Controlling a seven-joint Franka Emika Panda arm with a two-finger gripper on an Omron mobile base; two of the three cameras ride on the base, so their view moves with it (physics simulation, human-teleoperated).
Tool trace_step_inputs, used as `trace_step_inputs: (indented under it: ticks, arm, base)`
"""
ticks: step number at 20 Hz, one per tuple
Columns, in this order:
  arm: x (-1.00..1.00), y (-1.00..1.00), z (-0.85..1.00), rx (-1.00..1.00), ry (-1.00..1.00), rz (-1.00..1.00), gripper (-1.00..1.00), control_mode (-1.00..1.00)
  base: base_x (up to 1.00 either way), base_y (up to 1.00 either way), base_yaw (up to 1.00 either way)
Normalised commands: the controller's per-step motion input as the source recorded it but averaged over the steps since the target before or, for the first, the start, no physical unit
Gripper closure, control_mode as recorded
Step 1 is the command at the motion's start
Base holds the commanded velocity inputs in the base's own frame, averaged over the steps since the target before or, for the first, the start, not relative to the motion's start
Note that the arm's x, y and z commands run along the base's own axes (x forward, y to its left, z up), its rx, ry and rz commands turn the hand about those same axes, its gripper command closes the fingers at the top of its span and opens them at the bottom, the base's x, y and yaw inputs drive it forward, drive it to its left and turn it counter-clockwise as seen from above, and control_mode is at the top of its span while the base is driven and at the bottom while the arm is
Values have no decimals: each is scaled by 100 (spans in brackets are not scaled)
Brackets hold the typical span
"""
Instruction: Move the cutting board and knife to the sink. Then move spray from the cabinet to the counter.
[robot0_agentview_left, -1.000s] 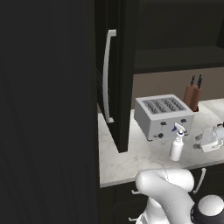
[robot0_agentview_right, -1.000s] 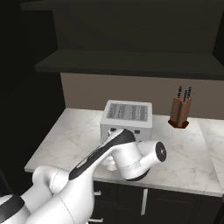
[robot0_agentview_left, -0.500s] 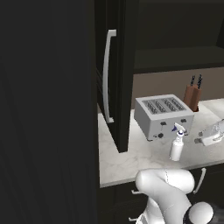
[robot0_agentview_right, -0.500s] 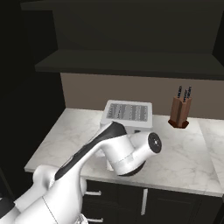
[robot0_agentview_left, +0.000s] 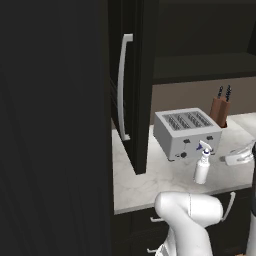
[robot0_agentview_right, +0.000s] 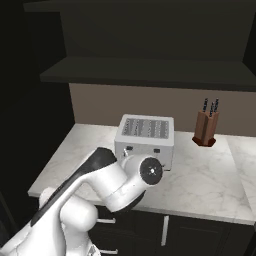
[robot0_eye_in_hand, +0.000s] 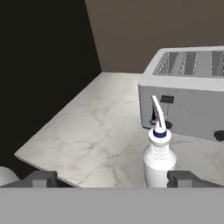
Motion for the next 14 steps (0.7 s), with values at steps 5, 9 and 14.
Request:
trace_step_inputs:
  ticks: [5,9,14]
  arm:
    - [-16,13,29,0,0,-3,-100,-100]
    - [-24,11,29,-1,0,0,-100,-100]
    - [-13,21,24,-10,0,0,-100,-100]
  base:
    - [0,0,0]
    - [0,0,0]
    - [0,0,0]
